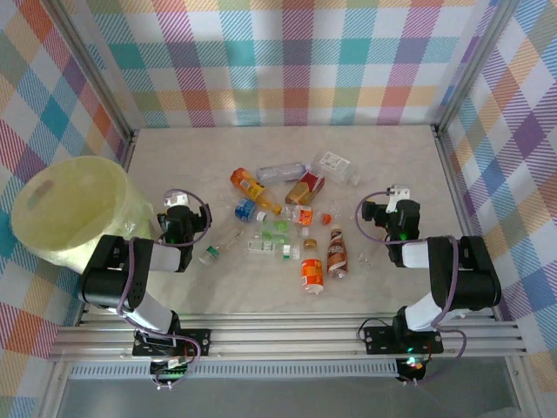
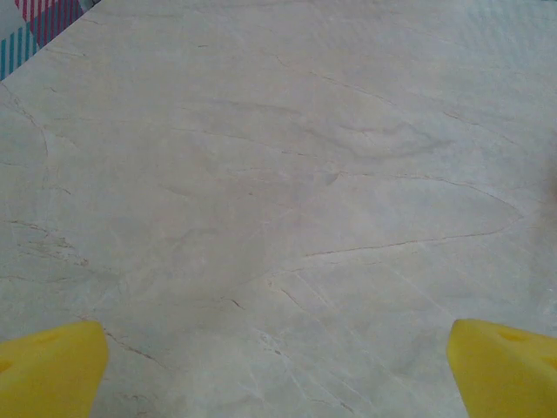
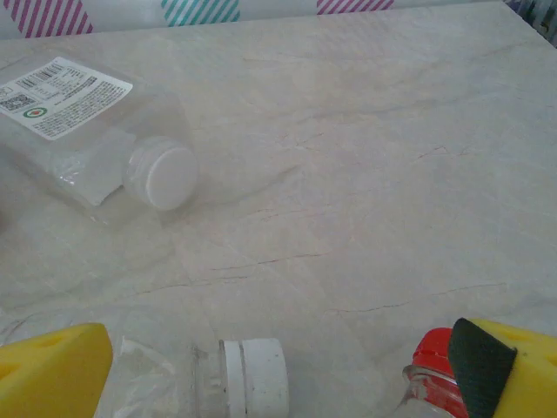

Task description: Put the plastic bottles in the bin

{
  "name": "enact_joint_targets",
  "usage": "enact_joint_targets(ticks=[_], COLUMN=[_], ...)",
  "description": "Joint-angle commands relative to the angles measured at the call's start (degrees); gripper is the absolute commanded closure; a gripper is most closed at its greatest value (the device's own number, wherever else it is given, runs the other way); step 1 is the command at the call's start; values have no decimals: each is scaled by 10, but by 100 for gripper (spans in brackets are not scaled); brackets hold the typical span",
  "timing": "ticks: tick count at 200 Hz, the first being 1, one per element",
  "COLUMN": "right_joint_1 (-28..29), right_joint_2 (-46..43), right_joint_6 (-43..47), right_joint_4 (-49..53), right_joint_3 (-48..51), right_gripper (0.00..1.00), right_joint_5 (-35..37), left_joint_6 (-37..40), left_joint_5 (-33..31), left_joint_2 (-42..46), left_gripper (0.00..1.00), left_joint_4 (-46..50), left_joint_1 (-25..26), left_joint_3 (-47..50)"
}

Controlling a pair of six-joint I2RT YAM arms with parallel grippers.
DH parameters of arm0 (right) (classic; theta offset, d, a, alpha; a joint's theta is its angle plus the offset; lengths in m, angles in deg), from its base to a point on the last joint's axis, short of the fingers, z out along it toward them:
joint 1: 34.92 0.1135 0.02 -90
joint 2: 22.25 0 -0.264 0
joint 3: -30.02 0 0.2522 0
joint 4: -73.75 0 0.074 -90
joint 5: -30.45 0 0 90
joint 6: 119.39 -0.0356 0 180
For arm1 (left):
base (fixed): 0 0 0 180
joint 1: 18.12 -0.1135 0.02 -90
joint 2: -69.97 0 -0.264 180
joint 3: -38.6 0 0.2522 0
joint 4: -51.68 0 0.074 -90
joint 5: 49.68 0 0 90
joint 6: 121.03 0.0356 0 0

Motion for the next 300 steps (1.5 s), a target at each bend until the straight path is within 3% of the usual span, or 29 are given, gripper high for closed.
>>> enact_joint_targets(ticks=[1,173,201,254,269,300], right_joint_1=[0,-1,0,0,0,0], right_joint_2=[-1,-2,-14,-122,-141,-154], right_joint_6=[0,1,1,-14,-54,-196], right_joint_4=[-17,-18,-10,188,265,527], right_joint_3=[-4,-3,-4,-62,-94,-207], right_gripper=[0,0,0,0,0,0], right_joint_5=[-4,-3,-4,13,34,66], left_joint_6=[9,9,24,30,11,-85], left_joint_5=[4,4,41,47,36,22], left_joint_2=[5,6,9,90,115,157], left_gripper=[0,0,0,0,0,0], left_joint_4=[-22,-23,-4,201,226,327], left_joint_1=[-7,-6,-7,-5,-1,11], left_joint_3=[-5,-3,-12,-98,-113,-171])
